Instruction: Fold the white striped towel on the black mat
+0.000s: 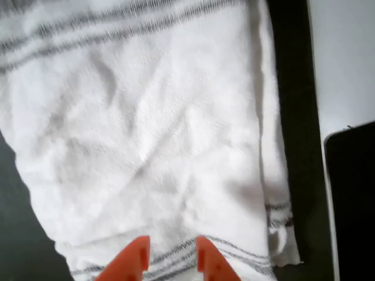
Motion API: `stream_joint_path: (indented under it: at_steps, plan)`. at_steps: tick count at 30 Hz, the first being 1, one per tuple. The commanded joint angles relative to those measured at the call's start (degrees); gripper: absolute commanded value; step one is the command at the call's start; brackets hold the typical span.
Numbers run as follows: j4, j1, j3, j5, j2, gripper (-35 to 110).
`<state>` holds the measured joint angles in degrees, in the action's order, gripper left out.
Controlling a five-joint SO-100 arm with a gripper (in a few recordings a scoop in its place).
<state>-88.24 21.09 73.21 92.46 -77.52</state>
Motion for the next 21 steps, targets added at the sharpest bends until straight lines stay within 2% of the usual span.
stream_joint_path:
  at_steps: [1, 9, 21]
  plan:
    - [1.4, -3.5, -10.5, -2.2, 5.4, 11]
    - [3.0, -8.2, -30.5, -3.3, 22.2, 13]
    - [12.1, -2.5, -33.9, 3.2, 30.8, 34]
